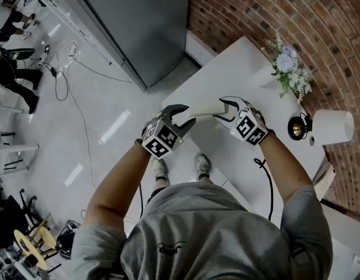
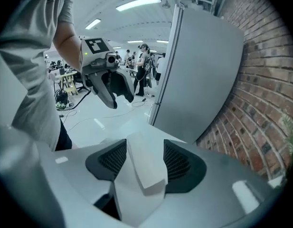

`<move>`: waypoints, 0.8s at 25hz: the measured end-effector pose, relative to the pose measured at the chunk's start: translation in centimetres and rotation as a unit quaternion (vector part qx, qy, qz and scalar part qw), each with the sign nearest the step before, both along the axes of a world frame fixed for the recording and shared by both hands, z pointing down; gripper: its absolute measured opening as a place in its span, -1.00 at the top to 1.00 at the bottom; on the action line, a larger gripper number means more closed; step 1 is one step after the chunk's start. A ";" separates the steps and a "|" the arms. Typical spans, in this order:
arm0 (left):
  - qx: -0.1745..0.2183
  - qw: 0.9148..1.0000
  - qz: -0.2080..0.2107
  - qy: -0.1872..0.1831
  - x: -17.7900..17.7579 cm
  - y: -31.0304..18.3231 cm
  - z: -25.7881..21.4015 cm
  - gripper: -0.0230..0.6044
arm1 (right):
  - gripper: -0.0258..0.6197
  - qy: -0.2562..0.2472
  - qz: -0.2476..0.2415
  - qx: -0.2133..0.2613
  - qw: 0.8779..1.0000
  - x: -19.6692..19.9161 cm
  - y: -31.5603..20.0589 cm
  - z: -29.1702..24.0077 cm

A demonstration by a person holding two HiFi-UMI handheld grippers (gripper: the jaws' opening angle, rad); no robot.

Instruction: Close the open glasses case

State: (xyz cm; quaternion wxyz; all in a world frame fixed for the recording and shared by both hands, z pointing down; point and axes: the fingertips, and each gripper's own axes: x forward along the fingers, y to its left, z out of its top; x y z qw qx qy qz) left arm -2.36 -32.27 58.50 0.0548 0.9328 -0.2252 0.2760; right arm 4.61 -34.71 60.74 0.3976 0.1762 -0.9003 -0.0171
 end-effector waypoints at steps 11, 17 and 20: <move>0.034 0.981 -0.116 0.149 -6.1 3.6 -13.7 0.64 | 0.46 -0.131 0.087 0.042 0.987 -0.3 2.8 -13.1; 0.048 0.966 -0.154 0.203 -9.7 5.9 -18.5 0.74 | 0.59 -0.212 0.133 0.054 0.967 -0.7 4.6 -19.4; 0.055 0.957 -0.172 0.229 -11.0 6.8 -20.5 0.79 | 0.65 -0.235 0.144 0.061 0.959 -0.8 5.3 -21.5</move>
